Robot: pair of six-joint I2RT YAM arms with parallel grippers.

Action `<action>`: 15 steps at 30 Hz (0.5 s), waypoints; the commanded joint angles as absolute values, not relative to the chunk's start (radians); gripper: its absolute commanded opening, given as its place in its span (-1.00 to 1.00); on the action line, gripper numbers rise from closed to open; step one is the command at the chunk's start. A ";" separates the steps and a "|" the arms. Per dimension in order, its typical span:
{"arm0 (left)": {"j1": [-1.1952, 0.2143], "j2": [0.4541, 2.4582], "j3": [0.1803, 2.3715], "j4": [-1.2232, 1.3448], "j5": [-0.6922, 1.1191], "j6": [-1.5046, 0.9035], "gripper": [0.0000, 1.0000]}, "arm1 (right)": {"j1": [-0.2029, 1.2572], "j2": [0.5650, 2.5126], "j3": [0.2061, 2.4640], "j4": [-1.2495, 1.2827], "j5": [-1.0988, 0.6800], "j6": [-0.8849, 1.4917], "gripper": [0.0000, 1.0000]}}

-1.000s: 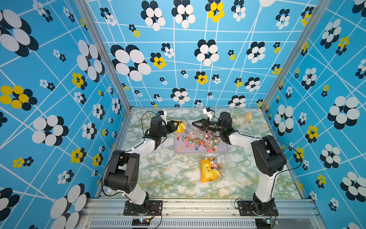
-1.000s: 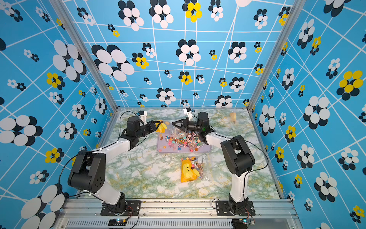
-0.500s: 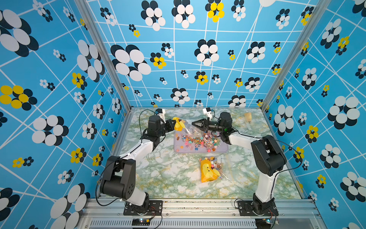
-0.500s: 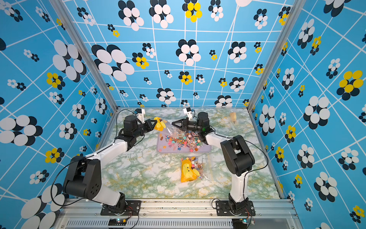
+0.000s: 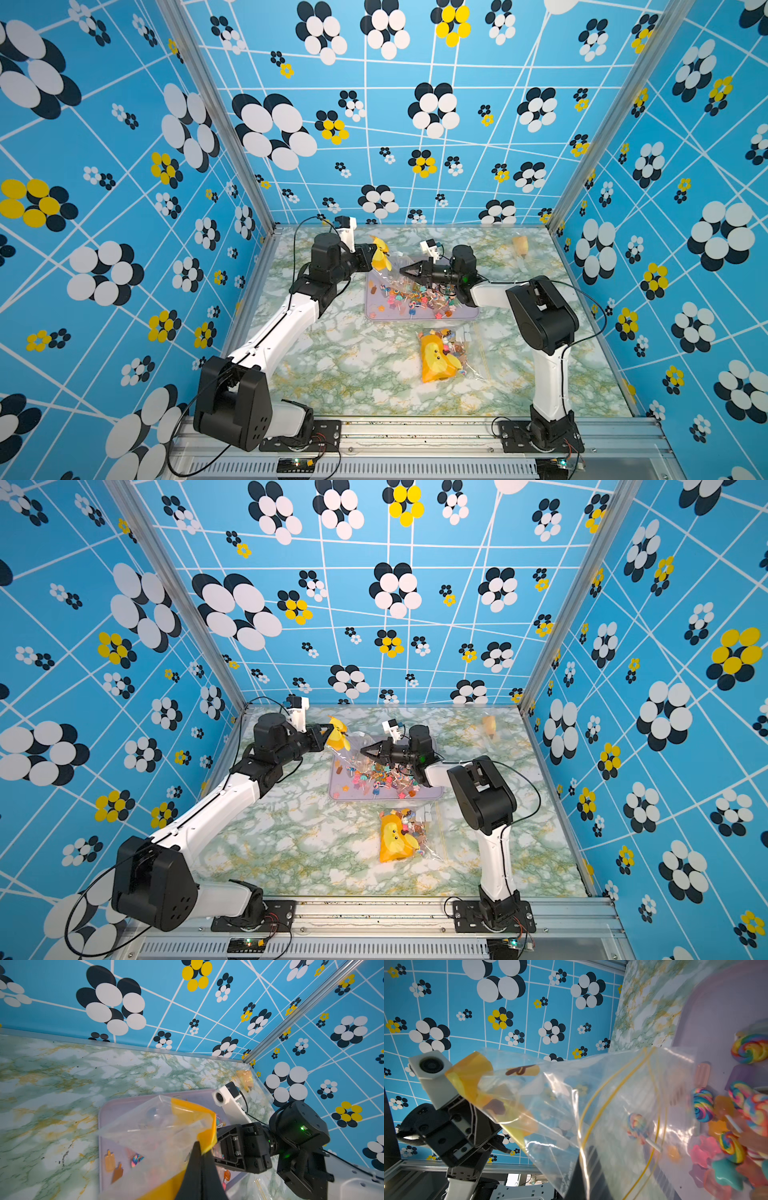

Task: Pour candies out of the ziploc bag
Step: 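Pour the candies out of the ziploc bag onto the tray.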

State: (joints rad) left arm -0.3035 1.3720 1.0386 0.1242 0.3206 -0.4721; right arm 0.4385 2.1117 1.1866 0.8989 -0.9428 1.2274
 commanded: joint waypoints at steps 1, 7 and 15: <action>-0.325 1.347 1.087 0.105 0.286 -0.423 -1.00 | 0.444 2.157 1.201 0.969 -0.952 1.272 -1.00; -0.387 1.344 1.145 0.038 0.250 -0.358 -1.00 | 0.444 2.169 1.201 1.018 -0.953 1.308 -1.00; -0.451 1.327 1.238 -0.074 0.203 -0.271 -1.00 | 0.444 2.221 1.218 1.115 -0.950 1.383 -1.00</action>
State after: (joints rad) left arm -0.4438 1.3720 1.1885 -0.0731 0.2310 -0.3237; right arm 0.4427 2.1719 1.2091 1.0828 -0.9489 1.3399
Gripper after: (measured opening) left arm 0.047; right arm 0.048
